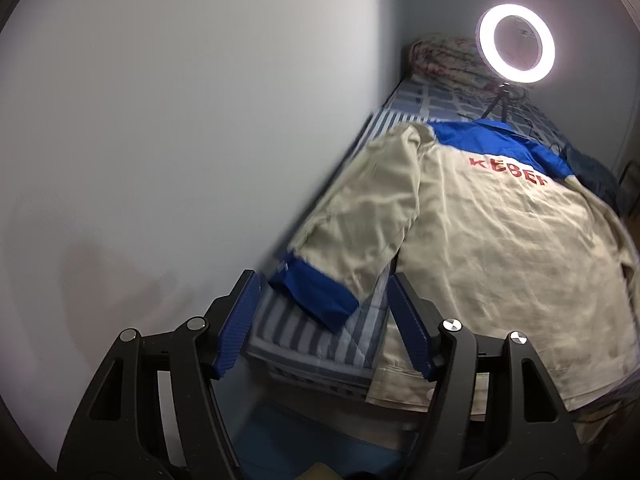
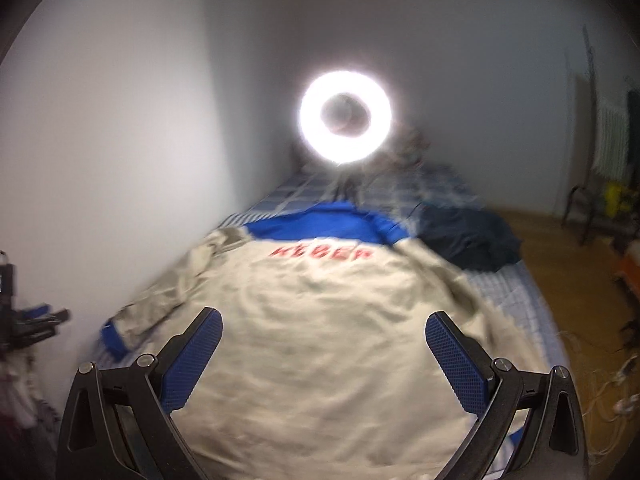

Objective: Fold large clothes

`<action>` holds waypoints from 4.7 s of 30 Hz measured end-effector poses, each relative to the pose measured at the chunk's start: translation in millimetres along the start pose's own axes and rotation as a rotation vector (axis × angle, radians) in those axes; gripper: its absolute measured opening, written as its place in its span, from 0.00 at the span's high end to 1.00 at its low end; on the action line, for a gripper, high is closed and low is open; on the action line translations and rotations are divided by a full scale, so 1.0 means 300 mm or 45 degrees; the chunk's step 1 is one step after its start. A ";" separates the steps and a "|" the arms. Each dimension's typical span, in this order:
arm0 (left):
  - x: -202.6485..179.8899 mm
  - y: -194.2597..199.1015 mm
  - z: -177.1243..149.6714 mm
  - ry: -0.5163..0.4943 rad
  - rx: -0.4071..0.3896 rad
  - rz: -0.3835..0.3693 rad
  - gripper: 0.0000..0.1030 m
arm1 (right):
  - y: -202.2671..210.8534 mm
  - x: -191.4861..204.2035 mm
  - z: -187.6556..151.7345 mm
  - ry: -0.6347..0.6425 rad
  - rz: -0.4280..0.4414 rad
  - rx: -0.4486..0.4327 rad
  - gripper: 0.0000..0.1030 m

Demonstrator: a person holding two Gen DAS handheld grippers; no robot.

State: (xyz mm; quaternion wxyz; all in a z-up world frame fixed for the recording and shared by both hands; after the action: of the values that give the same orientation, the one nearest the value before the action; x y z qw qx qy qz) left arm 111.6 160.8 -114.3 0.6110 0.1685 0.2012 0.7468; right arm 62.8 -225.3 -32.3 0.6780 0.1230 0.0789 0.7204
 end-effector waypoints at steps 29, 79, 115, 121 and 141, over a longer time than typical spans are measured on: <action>0.049 -0.508 -0.299 0.484 0.443 -0.005 0.93 | -0.299 0.100 -0.231 -0.163 0.286 0.282 0.01; 0.018 -0.425 -0.154 0.502 0.179 -0.074 0.88 | -0.339 0.210 -0.254 -0.001 0.374 0.316 0.15; -0.251 -0.070 -0.042 -0.216 -0.219 -0.354 0.90 | -1.312 0.629 -0.203 -0.479 0.525 0.619 0.44; -0.281 -0.051 -0.087 -0.291 -0.198 -0.380 0.90 | -1.309 0.852 -0.067 -0.277 0.640 0.647 0.33; -0.360 0.001 -0.192 -0.508 -0.170 -0.465 0.90 | -1.137 0.486 -0.216 -0.461 0.366 0.640 1.00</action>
State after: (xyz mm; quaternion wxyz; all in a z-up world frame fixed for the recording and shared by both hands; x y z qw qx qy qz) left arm 103.7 49.5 -164.6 0.7729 0.2325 0.0545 0.5879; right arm 363.5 -53.3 -179.8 0.5210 0.4219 0.1142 0.7332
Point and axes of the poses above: each gripper's, at about its wrist camera, not at the fingertips, and y roughly against the way its jaws point, x to its left, z to its top, the point moved 4 cm from there along -y, roughly the way its jaws point, and after that the axes turned 14 degrees about -x, right-handed, at the moved point
